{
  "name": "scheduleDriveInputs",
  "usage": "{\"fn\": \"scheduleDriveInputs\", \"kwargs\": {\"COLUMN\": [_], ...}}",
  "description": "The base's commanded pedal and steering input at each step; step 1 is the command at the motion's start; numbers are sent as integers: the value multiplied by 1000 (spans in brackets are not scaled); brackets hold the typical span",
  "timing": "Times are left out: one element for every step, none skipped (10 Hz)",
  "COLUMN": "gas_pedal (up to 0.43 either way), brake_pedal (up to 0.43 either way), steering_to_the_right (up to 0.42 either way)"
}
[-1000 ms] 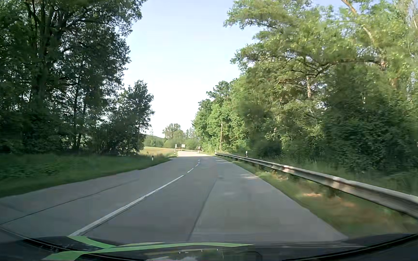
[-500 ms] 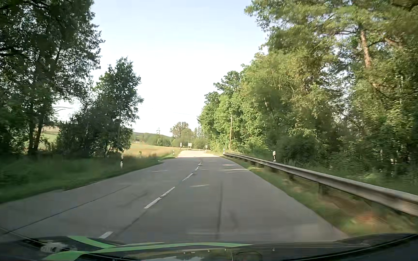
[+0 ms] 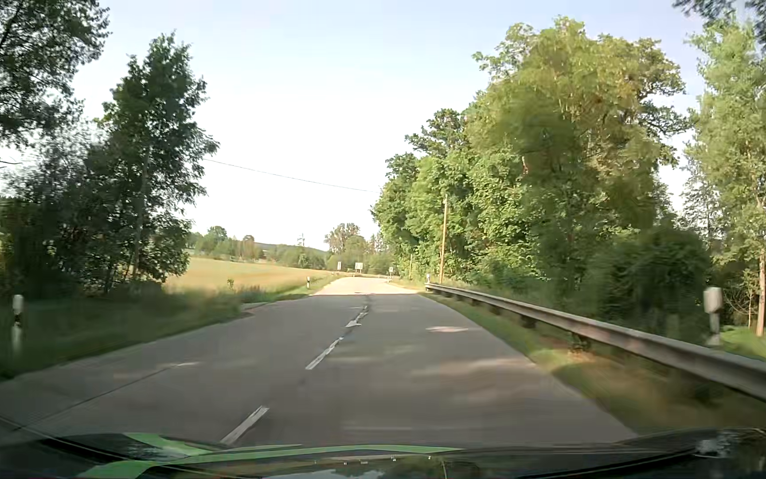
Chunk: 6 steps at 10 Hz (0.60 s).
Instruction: Follow the waypoints while adhering to traffic rules and regulations
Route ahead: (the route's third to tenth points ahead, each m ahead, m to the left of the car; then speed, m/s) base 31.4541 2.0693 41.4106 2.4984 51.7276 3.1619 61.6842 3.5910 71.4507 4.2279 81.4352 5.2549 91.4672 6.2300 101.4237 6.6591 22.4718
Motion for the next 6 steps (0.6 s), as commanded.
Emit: {"fn": "scheduleDriveInputs", "kwargs": {"gas_pedal": [209,209,209,169,79,47], "brake_pedal": [0,0,0,0,0,0], "steering_to_the_right": [-16,-16,-16,-16,-16,-16]}}
